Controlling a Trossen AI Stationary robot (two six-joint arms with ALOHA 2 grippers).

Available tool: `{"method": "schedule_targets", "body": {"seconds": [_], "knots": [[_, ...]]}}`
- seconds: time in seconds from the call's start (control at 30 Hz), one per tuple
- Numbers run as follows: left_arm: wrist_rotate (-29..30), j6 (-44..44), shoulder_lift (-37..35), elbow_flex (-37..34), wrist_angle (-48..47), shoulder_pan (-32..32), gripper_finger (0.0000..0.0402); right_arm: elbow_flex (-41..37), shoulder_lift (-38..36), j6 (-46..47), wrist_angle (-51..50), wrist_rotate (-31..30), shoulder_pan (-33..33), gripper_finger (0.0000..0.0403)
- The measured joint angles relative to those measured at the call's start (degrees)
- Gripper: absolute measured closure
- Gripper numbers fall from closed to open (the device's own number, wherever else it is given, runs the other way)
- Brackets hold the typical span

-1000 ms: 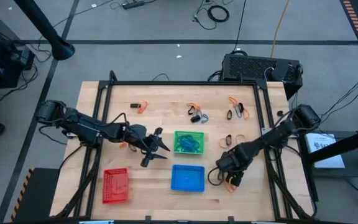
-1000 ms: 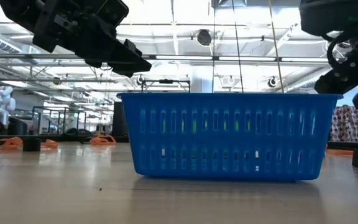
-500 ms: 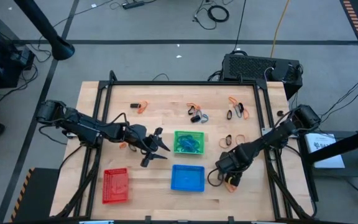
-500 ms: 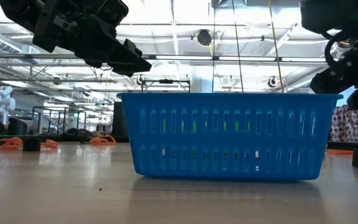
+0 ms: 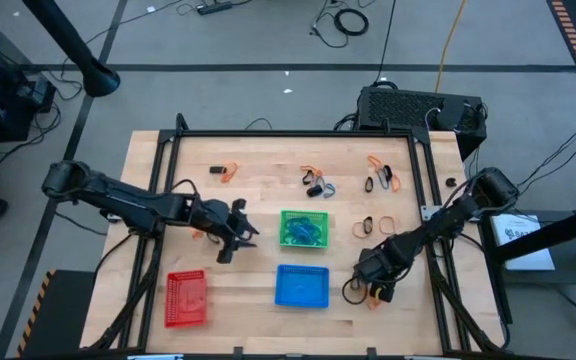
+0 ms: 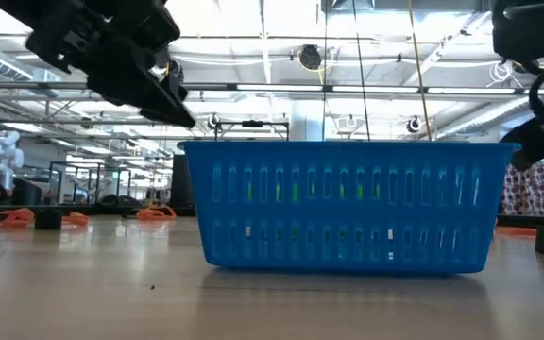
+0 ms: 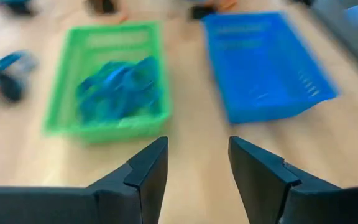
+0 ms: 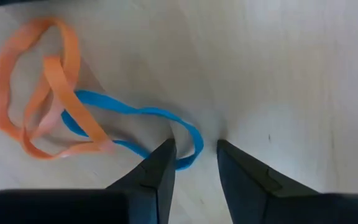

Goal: Sort rubber bands into baskets
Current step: Put the blue rubberband into the green bin

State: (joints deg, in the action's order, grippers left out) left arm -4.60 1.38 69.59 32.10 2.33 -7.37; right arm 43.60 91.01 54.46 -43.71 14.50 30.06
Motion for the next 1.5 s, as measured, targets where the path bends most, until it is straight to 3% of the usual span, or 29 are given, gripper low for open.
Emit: {"method": "schedule_targets", "body": {"seconds": [0.23, 0.47, 0.57, 0.7, 0.8, 0.93, 1.07, 1.17, 1.5], "knots": [[15.8, -4.5, -2.7, 0.0, -6.9, -1.3, 0.0224, 1.2, 0.3, -3.8, 0.2, 0.9, -0.7, 0.0392], [21.1, -6.5, -2.7, 0.0, -14.4, -1.3, 0.0224, 7.8, 0.4, -4.6, -10.4, -6.5, -1.3, 0.04], [24.0, -8.8, -2.7, 0.0, -17.2, -1.3, 0.0224, 12.9, 0.4, -4.7, -17.7, -13.3, -1.6, 0.0401], [27.1, -10.1, -2.7, 0.0, -18.7, -1.3, 0.0224, 20.4, 0.4, -4.5, -23.5, -27.1, -2.1, 0.0401], [27.8, -10.1, -2.7, 0.0, -18.5, -1.3, 0.0224, 25.1, 0.4, -6.5, -21.4, -39.4, -2.4, 0.0402], [29.2, -10.0, -2.7, 0.0, -16.8, -1.3, 0.0224, 27.1, 0.3, -14.6, -8.6, -51.7, -3.4, 0.0402], [30.1, -9.6, -2.7, 0.0, -15.2, -1.3, 0.0224, 27.1, 1.0, -24.4, 5.7, -52.9, -6.4, 0.0402], [30.9, -9.5, -2.7, 0.0, -14.2, -1.3, 0.0224, 27.1, 2.9, -28.0, 11.0, -52.8, -9.3, 0.0402], [34.1, -7.0, -2.6, 0.0, -11.3, -1.2, 0.0224, 27.0, 10.7, -29.9, 12.4, -51.7, -17.3, 0.0394]]}}
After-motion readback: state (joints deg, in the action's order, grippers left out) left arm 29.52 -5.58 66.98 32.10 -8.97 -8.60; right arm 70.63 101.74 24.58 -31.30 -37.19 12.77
